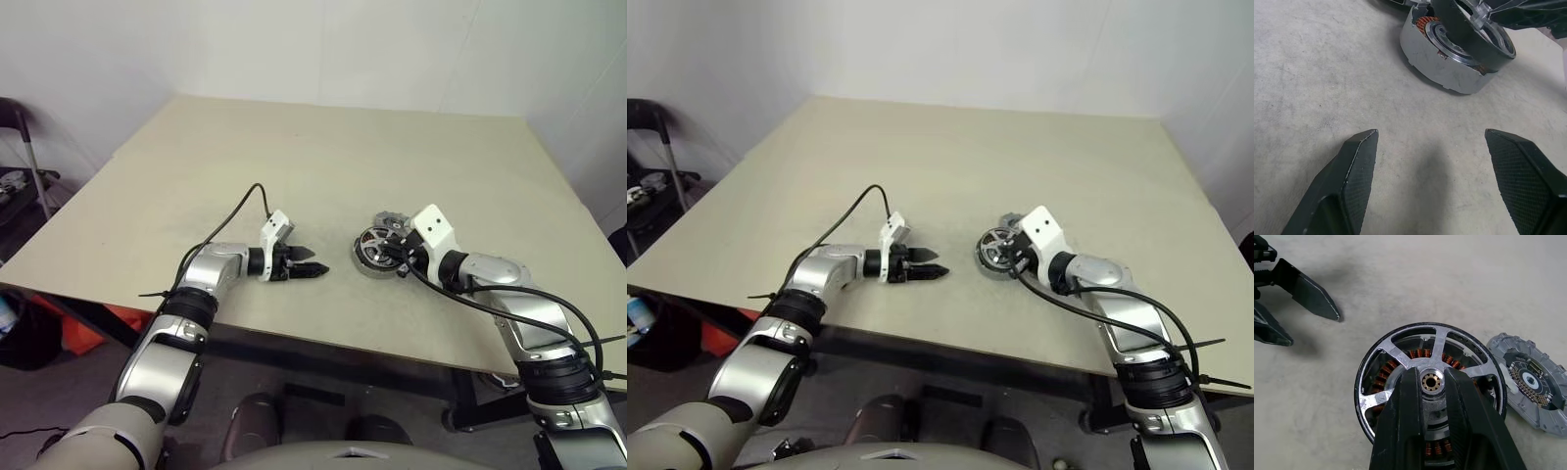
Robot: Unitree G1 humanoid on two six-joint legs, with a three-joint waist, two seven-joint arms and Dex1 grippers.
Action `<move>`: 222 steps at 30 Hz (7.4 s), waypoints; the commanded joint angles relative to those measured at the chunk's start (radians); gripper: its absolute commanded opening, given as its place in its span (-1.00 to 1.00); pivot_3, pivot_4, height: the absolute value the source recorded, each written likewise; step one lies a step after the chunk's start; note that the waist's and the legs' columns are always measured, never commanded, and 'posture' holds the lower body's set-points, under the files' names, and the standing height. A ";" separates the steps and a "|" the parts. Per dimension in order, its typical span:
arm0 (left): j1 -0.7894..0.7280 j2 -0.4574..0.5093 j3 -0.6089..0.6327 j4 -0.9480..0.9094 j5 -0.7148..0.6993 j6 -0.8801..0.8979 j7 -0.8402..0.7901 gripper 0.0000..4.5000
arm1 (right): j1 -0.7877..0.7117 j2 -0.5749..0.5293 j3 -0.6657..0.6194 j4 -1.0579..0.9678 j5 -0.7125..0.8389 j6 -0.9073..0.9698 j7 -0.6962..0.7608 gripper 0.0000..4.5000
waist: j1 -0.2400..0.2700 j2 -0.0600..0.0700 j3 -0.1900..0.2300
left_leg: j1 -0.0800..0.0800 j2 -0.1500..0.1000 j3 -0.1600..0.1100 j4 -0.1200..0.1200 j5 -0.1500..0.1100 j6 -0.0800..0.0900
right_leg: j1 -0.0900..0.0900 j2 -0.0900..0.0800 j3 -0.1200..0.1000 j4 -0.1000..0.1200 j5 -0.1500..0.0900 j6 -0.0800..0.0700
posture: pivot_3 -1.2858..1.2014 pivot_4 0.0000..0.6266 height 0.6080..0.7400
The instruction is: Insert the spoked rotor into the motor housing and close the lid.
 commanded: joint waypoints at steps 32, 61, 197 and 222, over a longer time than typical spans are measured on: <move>-0.017 0.003 0.016 -0.015 -0.013 -0.009 -0.006 0.64 | -0.031 -0.071 0.010 0.050 -0.108 -0.084 -0.046 0.18 | 0.000 0.000 0.000 | 0.000 0.000 0.000 0.000 0.000 0.000 | 0.000 0.000 0.000 0.000 0.000 0.000 | 0.03 -1.00 1.00; -0.016 0.001 0.039 -0.036 -0.021 -0.010 0.016 0.64 | -0.354 -0.284 0.415 0.393 -0.569 -0.726 0.443 0.18 | -0.021 0.000 0.000 | -0.004 0.002 0.000 0.016 -0.004 0.007 | 0.000 0.000 0.000 0.008 0.000 0.000 | 0.03 -1.00 1.00; -0.114 0.085 0.026 0.149 0.071 -0.171 -0.071 0.64 | -0.026 0.476 -0.439 -0.270 0.302 0.726 -0.309 0.99 | 0.005 -0.002 0.000 | 0.009 -0.001 0.000 -0.022 0.016 -0.025 | -0.005 0.001 0.002 0.002 -0.004 0.004 | 0.03 -1.00 1.00; -0.094 0.080 0.040 0.115 0.065 -0.154 -0.068 0.64 | 0.049 -0.215 0.153 -0.170 -0.101 -0.031 0.017 0.99 | 0.002 -0.003 0.001 | 0.002 0.000 0.000 -0.004 0.000 0.000 | 0.001 0.000 0.000 -0.005 0.001 0.001 | 0.03 -1.00 1.00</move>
